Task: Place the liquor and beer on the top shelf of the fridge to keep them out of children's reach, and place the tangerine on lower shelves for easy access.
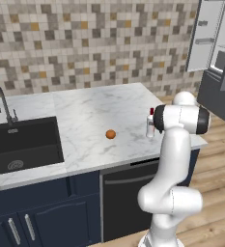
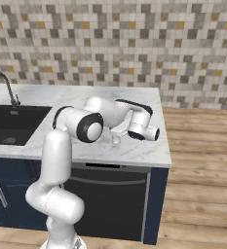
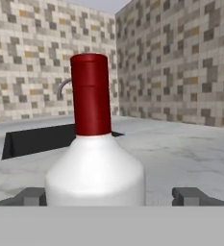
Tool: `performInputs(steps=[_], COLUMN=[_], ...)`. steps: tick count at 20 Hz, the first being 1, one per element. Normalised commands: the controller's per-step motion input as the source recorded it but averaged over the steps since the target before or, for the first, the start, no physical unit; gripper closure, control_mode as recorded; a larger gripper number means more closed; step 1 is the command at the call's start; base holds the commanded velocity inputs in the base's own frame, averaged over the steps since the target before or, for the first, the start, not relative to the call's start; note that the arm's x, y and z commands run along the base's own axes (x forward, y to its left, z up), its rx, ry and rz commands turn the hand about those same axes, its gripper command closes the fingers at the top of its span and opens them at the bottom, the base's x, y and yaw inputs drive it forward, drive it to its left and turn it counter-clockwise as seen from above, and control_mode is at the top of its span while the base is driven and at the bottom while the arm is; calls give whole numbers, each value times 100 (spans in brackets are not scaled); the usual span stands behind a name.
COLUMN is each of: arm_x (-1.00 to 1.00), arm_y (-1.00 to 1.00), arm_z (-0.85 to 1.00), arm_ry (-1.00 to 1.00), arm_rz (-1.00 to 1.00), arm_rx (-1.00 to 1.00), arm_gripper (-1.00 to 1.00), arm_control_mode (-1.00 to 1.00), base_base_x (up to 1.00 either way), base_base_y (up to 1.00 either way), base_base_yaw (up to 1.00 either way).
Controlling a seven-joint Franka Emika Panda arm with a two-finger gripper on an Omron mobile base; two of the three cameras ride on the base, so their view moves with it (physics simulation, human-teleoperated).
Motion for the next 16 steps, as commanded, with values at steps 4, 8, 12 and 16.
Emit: performInputs(steps=[4, 8, 12, 16], arm_x=[1, 0, 0, -31], arm_y=[14, 15, 7, 1], arm_z=[0, 0, 0, 24], arm_ry=[0, 0, 0, 0], arm_rz=[0, 0, 0, 0], arm_rx=[0, 0, 0, 0], arm_gripper=[100, 100, 100, 100], arm_control_mode=[-100, -100, -100, -100], base_base_x=[0, 0, 0, 0], base_base_y=[0, 0, 0, 0], base_base_yaw=[0, 0, 0, 0])
